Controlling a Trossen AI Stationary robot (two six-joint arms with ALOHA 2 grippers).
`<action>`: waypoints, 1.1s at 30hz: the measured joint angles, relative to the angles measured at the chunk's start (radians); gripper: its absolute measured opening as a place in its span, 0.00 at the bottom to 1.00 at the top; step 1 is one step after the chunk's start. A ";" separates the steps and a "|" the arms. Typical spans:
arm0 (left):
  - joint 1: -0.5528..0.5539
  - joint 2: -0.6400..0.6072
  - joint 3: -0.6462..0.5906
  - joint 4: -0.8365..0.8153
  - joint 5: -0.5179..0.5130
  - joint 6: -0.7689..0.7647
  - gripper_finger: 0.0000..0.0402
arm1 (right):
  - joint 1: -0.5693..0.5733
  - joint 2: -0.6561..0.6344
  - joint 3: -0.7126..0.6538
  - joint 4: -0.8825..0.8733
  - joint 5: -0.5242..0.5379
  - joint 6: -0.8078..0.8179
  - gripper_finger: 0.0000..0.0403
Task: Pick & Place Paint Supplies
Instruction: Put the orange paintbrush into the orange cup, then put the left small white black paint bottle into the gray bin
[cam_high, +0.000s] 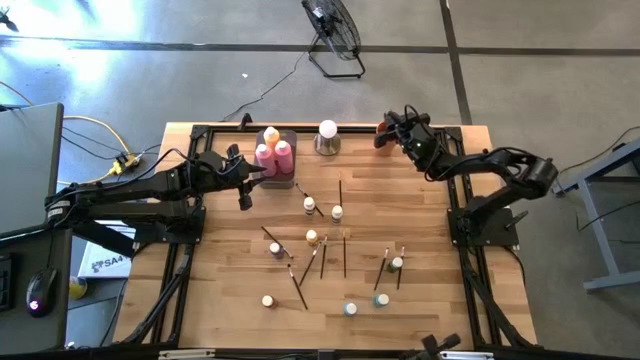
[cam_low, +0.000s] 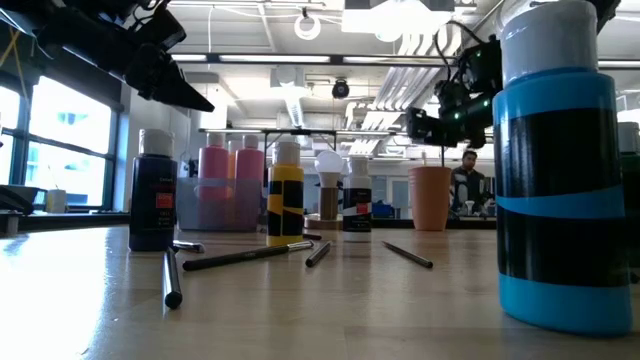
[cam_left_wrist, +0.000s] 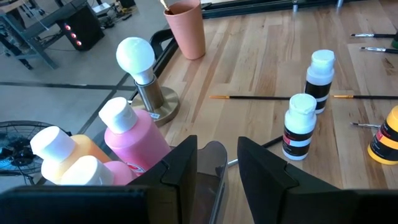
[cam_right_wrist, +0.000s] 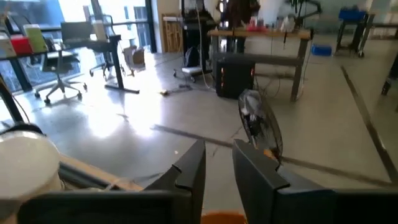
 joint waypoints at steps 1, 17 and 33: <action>0.000 0.000 0.000 0.000 0.000 0.000 0.28 | 0.005 -0.023 0.000 0.001 0.000 -0.023 0.20; 0.000 0.000 0.000 0.000 0.000 0.000 0.28 | 0.222 -0.516 0.001 -0.171 -0.311 -0.041 0.23; 0.000 0.000 0.000 0.000 0.000 0.000 0.28 | 0.365 -0.582 0.001 -0.576 -0.552 0.070 0.23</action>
